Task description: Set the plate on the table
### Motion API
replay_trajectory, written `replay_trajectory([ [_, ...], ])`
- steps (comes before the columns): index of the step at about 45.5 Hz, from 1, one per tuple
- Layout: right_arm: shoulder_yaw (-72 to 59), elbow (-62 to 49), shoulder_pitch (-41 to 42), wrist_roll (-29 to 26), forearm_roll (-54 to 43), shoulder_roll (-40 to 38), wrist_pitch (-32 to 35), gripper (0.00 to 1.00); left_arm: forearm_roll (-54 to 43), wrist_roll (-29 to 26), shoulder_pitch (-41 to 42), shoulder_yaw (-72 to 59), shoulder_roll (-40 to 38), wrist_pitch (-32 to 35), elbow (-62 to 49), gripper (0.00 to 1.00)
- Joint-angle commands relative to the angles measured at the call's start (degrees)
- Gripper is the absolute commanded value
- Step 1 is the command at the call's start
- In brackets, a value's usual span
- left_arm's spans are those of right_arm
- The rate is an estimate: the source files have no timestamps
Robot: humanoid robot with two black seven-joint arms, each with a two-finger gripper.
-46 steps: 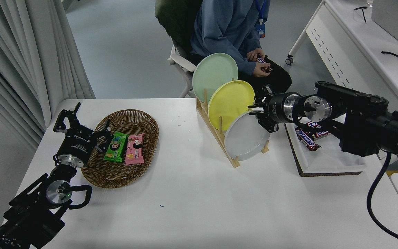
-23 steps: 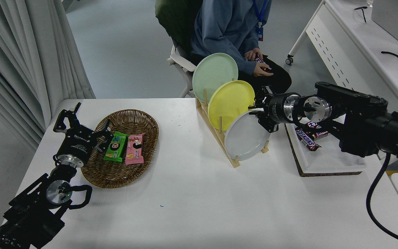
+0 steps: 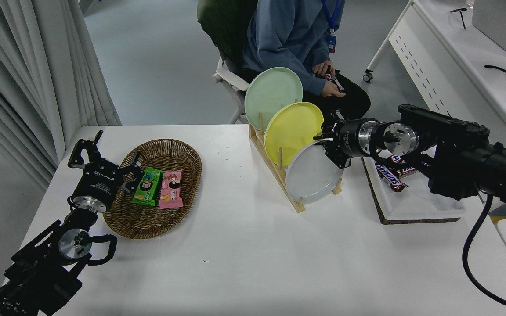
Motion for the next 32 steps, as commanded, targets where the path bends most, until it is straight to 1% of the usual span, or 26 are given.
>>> replay_trajectory([
  [1, 0.00, 0.14, 0.14, -0.35, 0.18, -0.06, 0.20, 0.02, 0.00, 0.00, 0.00, -0.01, 0.00, 0.03, -0.05, 1.00],
  [10, 0.97, 0.40, 0.84, -2.55, -0.08, -0.85, 0.29, 0.00, 0.00, 0.00, 0.00, -0.01, 0.00, 0.03, 0.04, 1.00],
  [16, 2.90, 1.02, 2.68, -3.96, -0.08, -3.48, 0.55, 0.00, 0.00, -0.09, 0.00, -0.01, 0.00, 0.03, 0.04, 1.00],
  [23, 7.38, 1.19, 5.58, -5.98, 0.09, -6.38, 0.64, 0.00, 0.00, 0.00, 0.00, 0.07, 0.00, 0.03, -0.05, 1.00],
  [32, 15.64, 1.81, 8.31, -10.28, 0.71, -8.23, 0.38, 0.00, 0.00, 0.00, 0.00, -0.01, 0.00, 0.03, -0.05, 1.00],
])
